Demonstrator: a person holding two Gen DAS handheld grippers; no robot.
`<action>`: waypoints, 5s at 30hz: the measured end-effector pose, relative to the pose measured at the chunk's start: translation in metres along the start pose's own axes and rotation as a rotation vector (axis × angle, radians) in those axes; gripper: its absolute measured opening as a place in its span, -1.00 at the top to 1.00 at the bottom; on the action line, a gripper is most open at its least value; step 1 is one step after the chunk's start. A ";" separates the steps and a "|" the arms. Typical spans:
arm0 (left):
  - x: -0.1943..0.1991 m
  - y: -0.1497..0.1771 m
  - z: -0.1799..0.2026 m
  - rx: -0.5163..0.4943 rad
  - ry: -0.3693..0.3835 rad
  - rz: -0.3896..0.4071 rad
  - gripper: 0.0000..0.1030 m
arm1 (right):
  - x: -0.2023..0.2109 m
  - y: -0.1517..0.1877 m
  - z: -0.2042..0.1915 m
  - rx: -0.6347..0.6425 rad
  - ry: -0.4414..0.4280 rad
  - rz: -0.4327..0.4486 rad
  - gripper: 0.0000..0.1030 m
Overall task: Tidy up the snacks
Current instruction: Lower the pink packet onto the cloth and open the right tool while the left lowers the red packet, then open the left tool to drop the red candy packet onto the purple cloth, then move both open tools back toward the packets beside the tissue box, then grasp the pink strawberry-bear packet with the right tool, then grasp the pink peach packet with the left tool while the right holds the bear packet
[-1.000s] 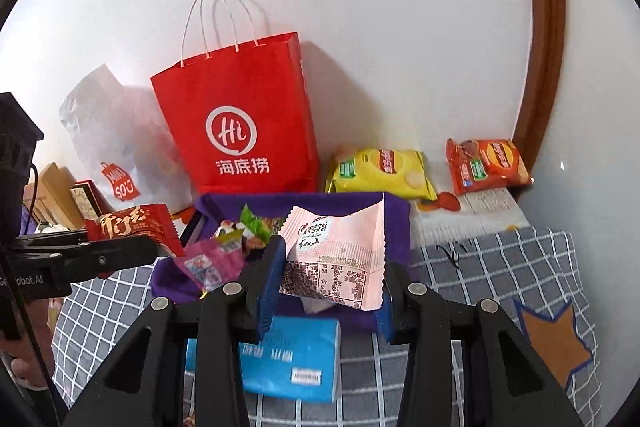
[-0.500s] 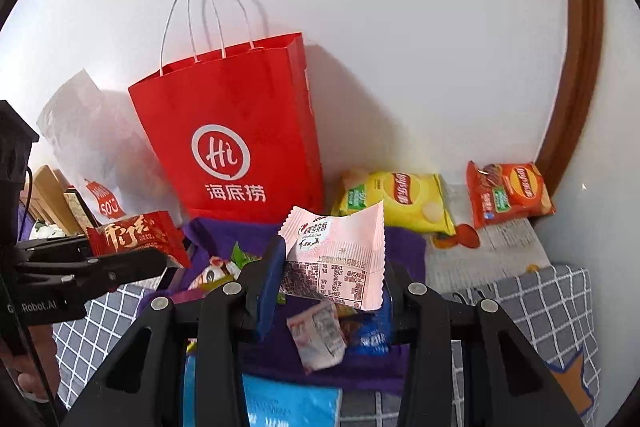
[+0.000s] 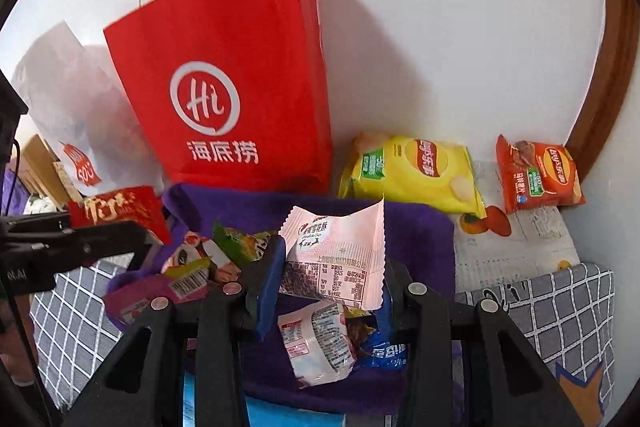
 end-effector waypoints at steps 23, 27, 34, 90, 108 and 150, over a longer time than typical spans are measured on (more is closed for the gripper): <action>-0.023 0.001 -0.010 0.041 -0.015 -0.032 0.27 | -0.024 0.014 0.004 0.018 -0.019 -0.104 0.21; -0.026 0.003 -0.009 0.040 -0.001 -0.039 0.27 | -0.028 0.016 0.003 0.014 -0.040 -0.121 0.21; -0.040 0.012 0.003 0.019 0.009 -0.079 0.27 | -0.034 0.019 -0.001 0.028 -0.041 -0.153 0.21; 0.092 0.077 0.016 -0.106 -0.063 0.028 -0.20 | 0.125 0.135 -0.068 -0.055 -0.033 -0.067 -0.04; 0.112 0.136 -0.060 0.043 -0.138 -0.013 -0.23 | 0.108 0.199 -0.171 -0.052 -0.261 -0.264 -0.04; -0.009 0.139 -0.065 0.066 -0.174 -0.092 -0.20 | 0.090 0.216 -0.061 -0.070 -0.025 -0.190 0.58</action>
Point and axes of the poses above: each gripper's, at about its wrist camera, not at the fingertips, and x roughly against the way its jaws point, z to its right, y to its underside, the point moved 5 cm from there along -x, roughly the way its jaws point, and after that the axes turned 7 degrees about x, right-handed, at the moved point
